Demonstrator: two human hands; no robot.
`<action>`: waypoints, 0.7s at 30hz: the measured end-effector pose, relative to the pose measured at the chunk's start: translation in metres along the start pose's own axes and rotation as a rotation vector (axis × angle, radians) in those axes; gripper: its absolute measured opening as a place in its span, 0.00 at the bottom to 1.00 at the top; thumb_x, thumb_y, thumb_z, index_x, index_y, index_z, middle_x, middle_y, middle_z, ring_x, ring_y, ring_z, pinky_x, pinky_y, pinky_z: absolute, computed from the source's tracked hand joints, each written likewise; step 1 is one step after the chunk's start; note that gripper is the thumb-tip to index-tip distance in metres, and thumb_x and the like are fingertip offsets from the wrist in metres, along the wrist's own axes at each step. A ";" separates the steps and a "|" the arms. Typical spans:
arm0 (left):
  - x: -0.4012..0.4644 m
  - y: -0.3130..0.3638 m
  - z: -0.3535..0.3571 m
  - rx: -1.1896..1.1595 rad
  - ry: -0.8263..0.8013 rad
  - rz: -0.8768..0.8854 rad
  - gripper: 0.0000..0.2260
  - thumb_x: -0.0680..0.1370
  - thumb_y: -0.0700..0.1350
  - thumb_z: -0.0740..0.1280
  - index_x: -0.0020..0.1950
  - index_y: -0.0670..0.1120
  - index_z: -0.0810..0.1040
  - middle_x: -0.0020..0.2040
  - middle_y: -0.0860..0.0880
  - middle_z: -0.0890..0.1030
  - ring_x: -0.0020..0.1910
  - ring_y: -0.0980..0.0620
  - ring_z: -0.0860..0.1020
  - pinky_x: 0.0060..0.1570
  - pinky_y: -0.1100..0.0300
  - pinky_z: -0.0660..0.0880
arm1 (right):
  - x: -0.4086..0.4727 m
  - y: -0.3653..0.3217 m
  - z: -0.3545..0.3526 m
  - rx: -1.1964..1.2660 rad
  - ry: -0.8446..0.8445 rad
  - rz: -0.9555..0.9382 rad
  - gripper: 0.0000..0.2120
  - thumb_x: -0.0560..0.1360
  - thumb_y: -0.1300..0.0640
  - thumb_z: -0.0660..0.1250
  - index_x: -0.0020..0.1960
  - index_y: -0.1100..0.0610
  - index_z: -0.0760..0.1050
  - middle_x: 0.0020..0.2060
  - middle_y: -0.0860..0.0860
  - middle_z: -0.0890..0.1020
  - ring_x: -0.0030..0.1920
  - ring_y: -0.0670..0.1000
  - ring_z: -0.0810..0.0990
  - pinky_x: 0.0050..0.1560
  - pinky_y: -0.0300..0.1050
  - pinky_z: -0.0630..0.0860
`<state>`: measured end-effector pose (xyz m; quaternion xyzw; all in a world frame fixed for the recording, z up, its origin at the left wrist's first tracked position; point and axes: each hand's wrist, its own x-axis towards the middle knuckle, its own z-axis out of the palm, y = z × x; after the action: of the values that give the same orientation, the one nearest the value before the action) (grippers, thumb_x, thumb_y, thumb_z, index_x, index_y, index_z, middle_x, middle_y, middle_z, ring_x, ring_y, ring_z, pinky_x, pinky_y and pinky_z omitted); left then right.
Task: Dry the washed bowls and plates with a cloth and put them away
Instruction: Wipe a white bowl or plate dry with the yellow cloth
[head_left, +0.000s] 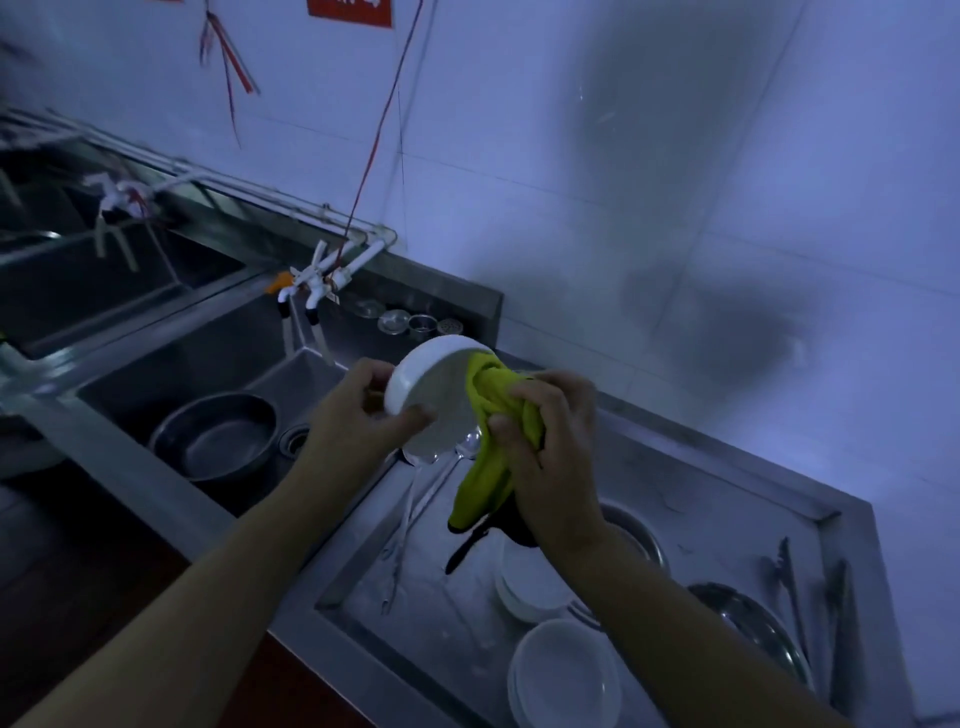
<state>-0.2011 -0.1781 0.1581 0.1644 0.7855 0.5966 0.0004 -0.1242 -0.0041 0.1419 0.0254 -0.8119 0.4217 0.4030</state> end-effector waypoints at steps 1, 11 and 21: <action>-0.003 0.003 0.001 -0.139 -0.015 -0.049 0.13 0.67 0.53 0.74 0.46 0.53 0.75 0.43 0.50 0.81 0.42 0.51 0.80 0.38 0.58 0.78 | 0.003 -0.007 0.008 -0.017 -0.012 -0.065 0.10 0.75 0.54 0.66 0.52 0.59 0.76 0.54 0.56 0.71 0.55 0.47 0.70 0.58 0.34 0.68; -0.007 0.030 0.010 -0.406 0.130 -0.198 0.16 0.79 0.53 0.59 0.53 0.41 0.75 0.46 0.40 0.80 0.44 0.44 0.80 0.40 0.51 0.78 | -0.006 -0.052 0.037 -0.341 -0.200 -0.363 0.10 0.73 0.56 0.67 0.53 0.56 0.81 0.54 0.54 0.81 0.55 0.54 0.78 0.56 0.46 0.75; -0.006 0.041 0.001 -0.082 -0.178 0.082 0.06 0.75 0.54 0.59 0.50 0.60 0.74 0.45 0.58 0.78 0.42 0.64 0.76 0.38 0.65 0.71 | 0.030 -0.012 -0.029 -0.634 -0.366 -1.033 0.06 0.79 0.58 0.67 0.48 0.55 0.84 0.48 0.54 0.84 0.52 0.53 0.82 0.57 0.48 0.77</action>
<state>-0.1844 -0.1690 0.1946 0.2485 0.7500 0.6107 0.0525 -0.1216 0.0172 0.1791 0.3650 -0.8361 -0.0995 0.3972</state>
